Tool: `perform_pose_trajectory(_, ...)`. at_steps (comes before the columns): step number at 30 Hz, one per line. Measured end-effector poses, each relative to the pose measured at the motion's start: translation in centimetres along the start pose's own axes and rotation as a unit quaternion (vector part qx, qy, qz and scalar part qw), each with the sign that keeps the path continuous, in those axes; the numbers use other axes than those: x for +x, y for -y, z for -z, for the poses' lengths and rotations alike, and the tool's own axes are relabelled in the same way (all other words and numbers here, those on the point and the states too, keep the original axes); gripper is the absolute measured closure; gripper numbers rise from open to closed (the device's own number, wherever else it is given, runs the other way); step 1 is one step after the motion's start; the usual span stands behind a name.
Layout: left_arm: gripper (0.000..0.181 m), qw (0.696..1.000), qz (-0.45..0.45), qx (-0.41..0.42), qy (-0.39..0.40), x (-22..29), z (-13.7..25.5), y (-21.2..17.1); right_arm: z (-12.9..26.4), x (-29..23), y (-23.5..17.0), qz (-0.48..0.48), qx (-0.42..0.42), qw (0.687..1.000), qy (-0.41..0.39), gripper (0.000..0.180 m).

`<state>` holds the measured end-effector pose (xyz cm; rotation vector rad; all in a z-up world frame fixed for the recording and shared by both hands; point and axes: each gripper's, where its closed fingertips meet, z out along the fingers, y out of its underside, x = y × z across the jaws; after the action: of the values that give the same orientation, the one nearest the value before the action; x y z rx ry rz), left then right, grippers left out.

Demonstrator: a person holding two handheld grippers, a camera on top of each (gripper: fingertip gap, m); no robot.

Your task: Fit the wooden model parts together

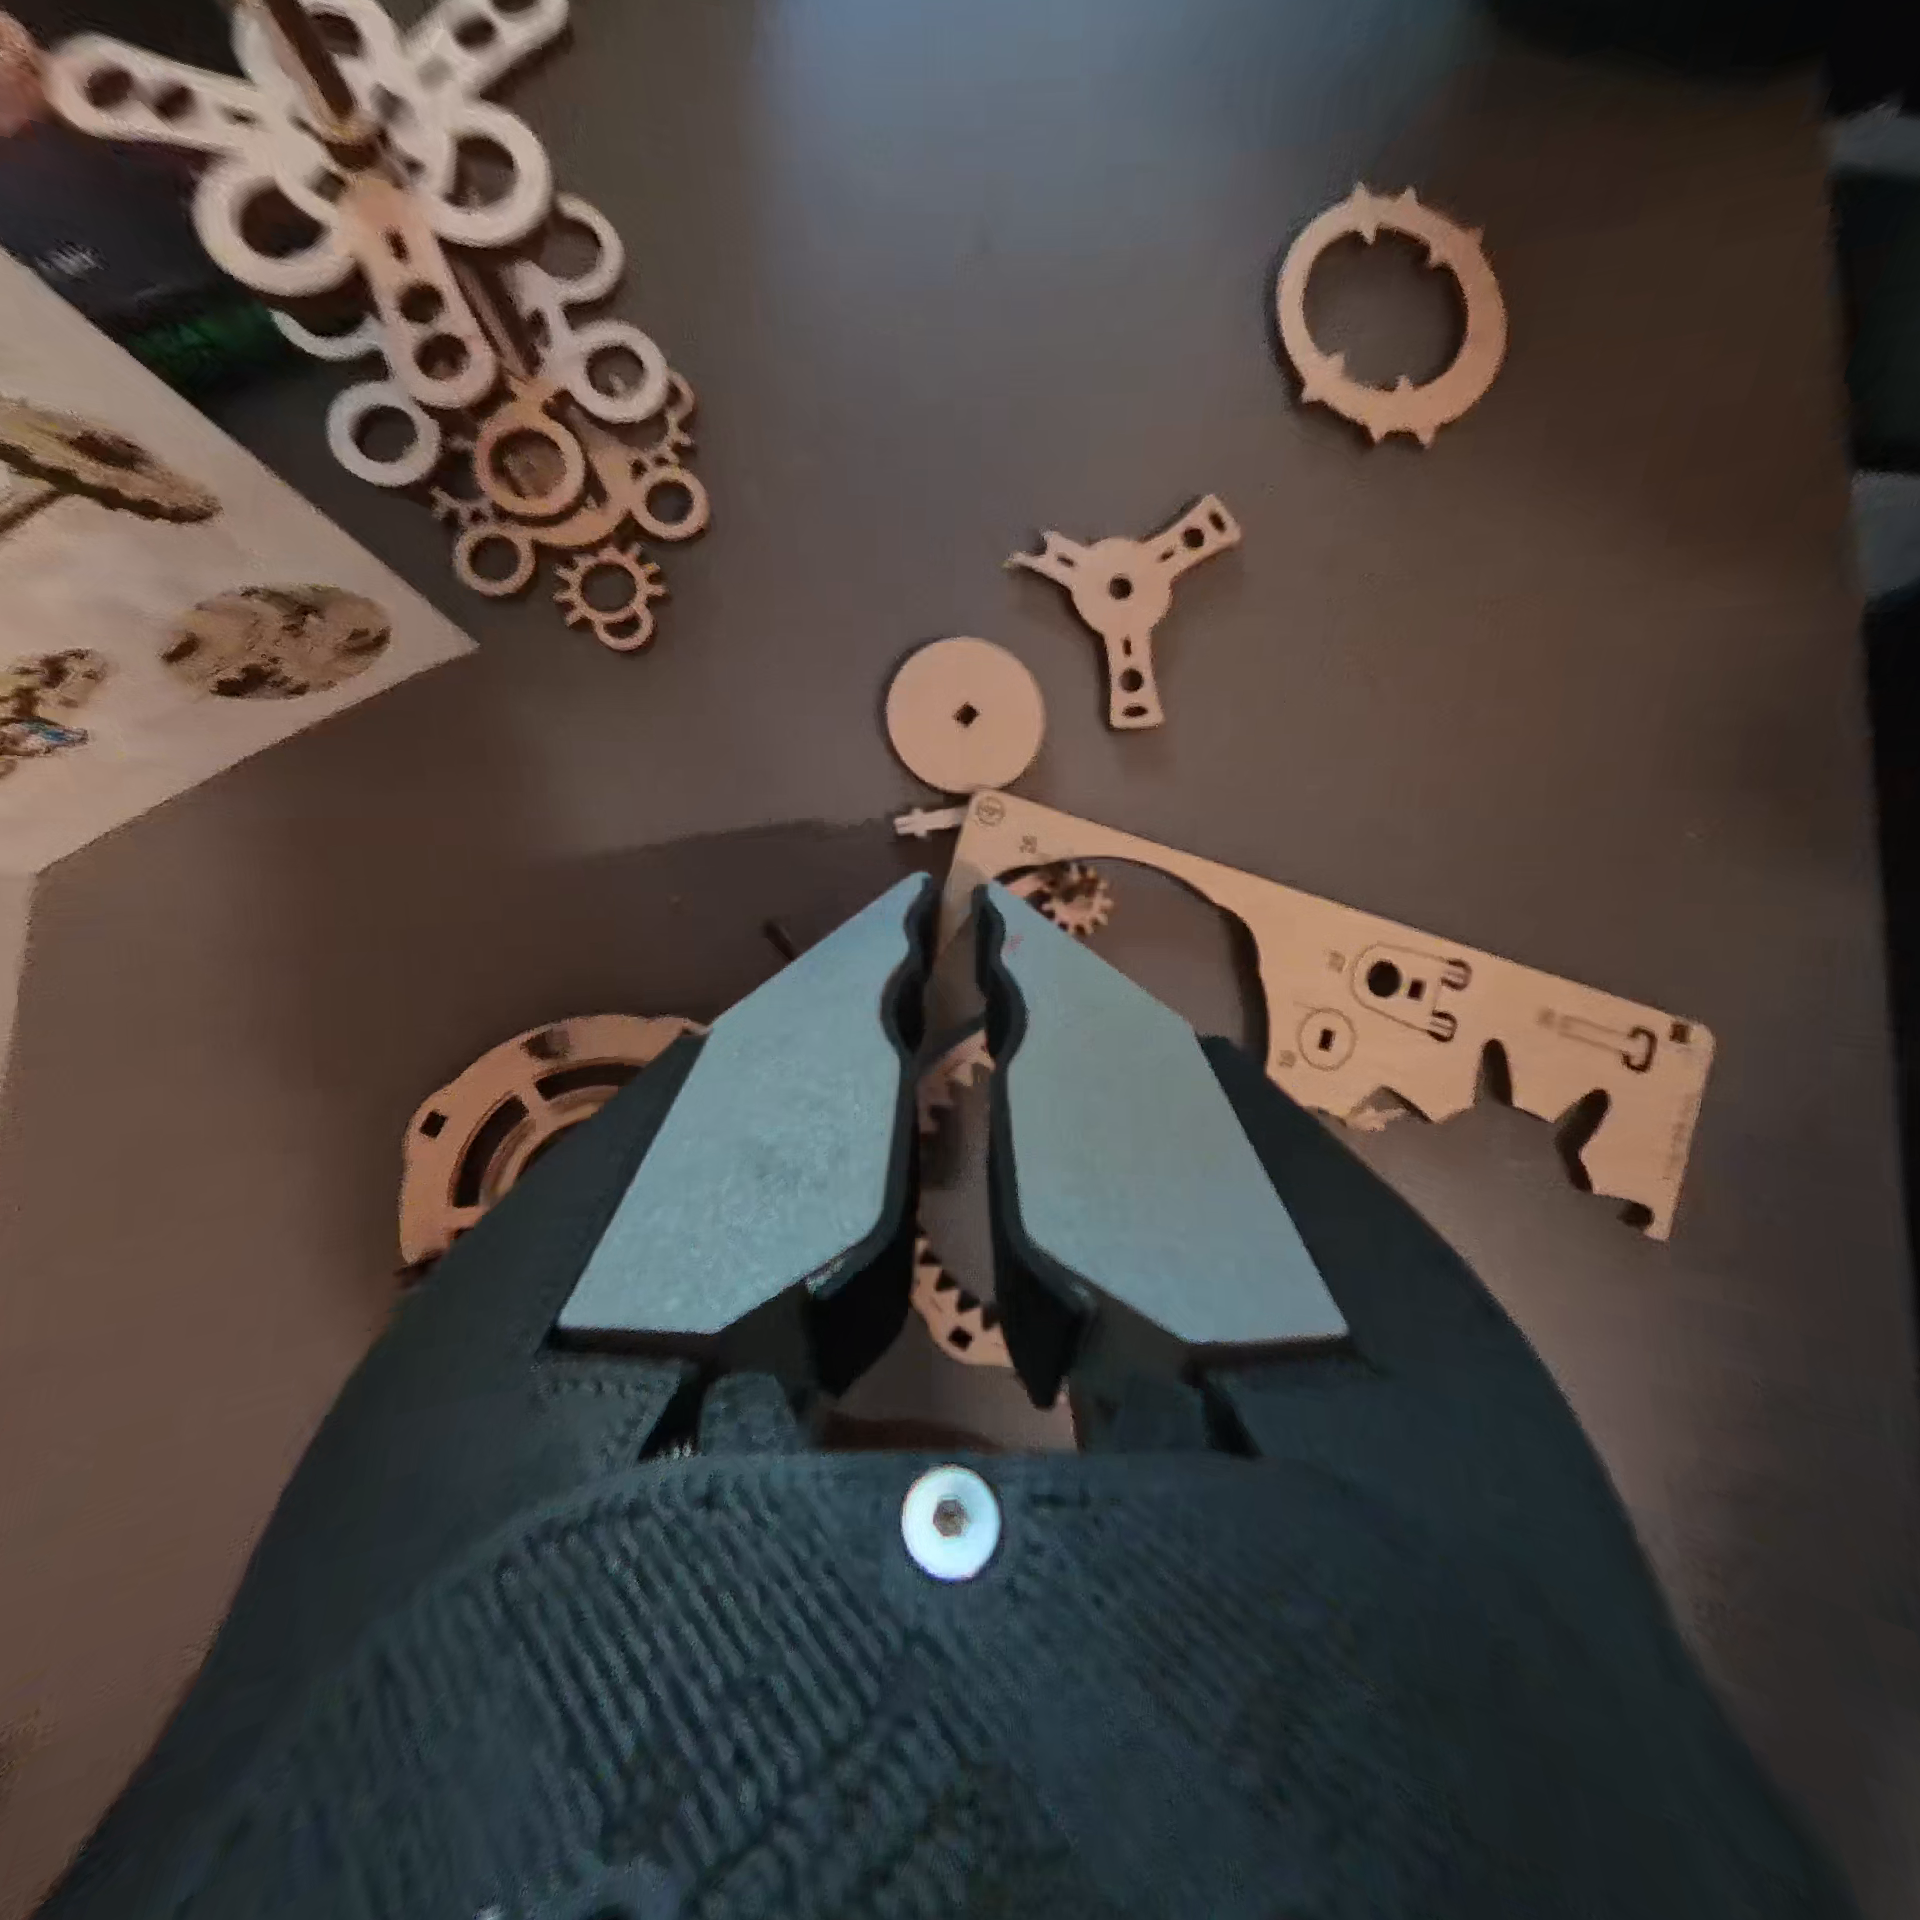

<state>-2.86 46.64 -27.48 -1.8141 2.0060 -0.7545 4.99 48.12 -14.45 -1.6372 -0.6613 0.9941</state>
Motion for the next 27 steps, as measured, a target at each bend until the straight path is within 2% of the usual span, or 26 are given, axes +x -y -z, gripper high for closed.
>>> perform_pose_trajectory(1,0.178,1.0,-0.001,-0.014,0.0,0.1,0.0,-0.4,0.2,-0.1,0.2,0.004,0.004,1.0,0.0,0.18)
perform_pose_trajectory(7,0.173,0.999,0.011,-0.026,-0.034,1.9,0.6,-0.9,0.8,-0.8,1.1,0.024,0.018,1.0,-0.003,0.18)
perform_pose_trajectory(10,0.181,0.996,0.01,-0.022,-0.088,3.5,1.5,-0.7,1.0,-0.8,1.3,0.027,0.022,0.999,-0.007,0.18)
perform_pose_trajectory(15,0.174,0.996,-0.076,0.011,0.035,0.1,1.8,1.2,1.3,-0.7,1.4,0.024,0.029,0.999,-0.01,0.18)
perform_pose_trajectory(22,0.16,0.988,-0.147,-0.046,-0.029,1.6,0.1,0.4,1.6,-0.7,1.6,0.023,0.036,0.999,-0.012,0.18)
perform_pose_trajectory(27,0.16,0.984,-0.158,-0.062,-0.047,1.4,-0.4,0.6,1.8,-0.7,1.8,0.022,0.041,0.999,-0.011,0.18)
